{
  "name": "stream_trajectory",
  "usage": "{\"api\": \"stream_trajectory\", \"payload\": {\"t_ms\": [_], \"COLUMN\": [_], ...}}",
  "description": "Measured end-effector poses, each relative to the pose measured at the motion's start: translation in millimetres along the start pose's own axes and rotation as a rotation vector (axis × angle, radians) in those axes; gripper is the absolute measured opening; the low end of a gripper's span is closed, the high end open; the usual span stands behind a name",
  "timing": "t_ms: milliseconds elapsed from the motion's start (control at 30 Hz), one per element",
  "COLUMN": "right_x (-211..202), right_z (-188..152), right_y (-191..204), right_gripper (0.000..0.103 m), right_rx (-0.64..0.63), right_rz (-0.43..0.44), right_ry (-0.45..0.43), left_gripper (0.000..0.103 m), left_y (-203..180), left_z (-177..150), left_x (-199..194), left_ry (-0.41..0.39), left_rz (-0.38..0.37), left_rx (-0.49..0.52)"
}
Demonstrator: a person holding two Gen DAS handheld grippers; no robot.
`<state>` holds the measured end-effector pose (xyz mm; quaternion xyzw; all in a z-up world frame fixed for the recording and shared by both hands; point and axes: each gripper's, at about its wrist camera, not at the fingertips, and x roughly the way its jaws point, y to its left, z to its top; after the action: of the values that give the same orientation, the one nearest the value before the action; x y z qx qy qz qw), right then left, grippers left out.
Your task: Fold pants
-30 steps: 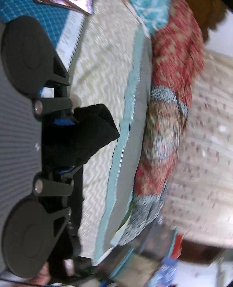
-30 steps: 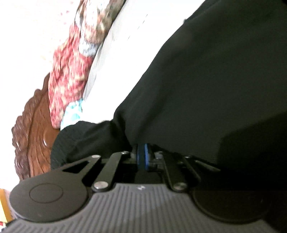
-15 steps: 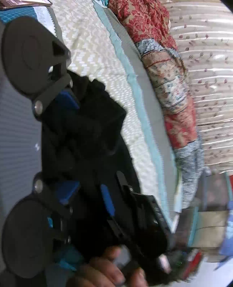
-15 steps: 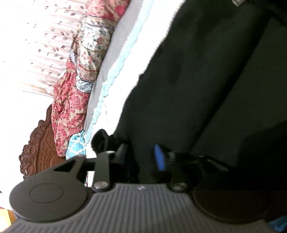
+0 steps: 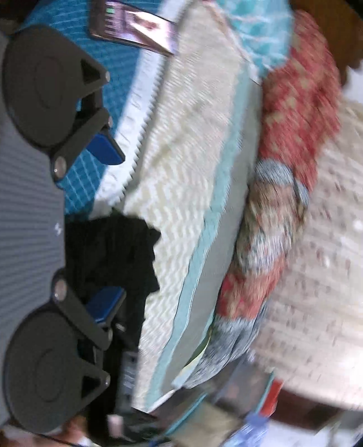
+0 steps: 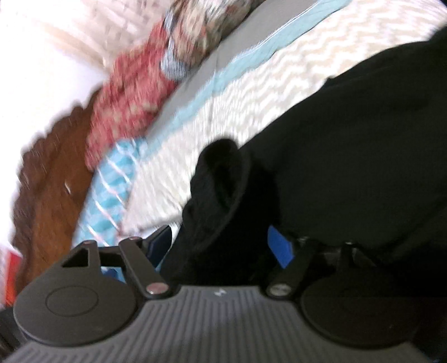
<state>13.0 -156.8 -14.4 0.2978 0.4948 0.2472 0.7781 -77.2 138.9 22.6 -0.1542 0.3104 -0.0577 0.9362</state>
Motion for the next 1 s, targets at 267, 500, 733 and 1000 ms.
{"api": "stream_trajectory", "payload": {"t_ms": [267, 500, 733, 1000], "right_x": [-21, -45, -85, -72], "right_z": [9, 18, 9, 13], "right_y": [15, -43, -63, -41], "right_gripper": [0.026, 0.045, 0.051, 0.051], "right_rx": [-0.155, -0.055, -0.02, -0.18], "right_rz": [-0.092, -0.319, -0.259, -0.266], "right_ry": [-0.18, -0.277, -0.441, -0.464], "left_gripper": [0.095, 0.095, 0.095, 0.098], "left_y": [27, 20, 6, -22], "left_z": [-8, -11, -12, -8], "left_x": [0, 17, 27, 48], "left_ry": [0.048, 0.092, 0.126, 0.183], "left_rz": [0.028, -0.016, -0.061, -0.158], "left_rx": [-0.1, -0.125, -0.105, -0.102]}}
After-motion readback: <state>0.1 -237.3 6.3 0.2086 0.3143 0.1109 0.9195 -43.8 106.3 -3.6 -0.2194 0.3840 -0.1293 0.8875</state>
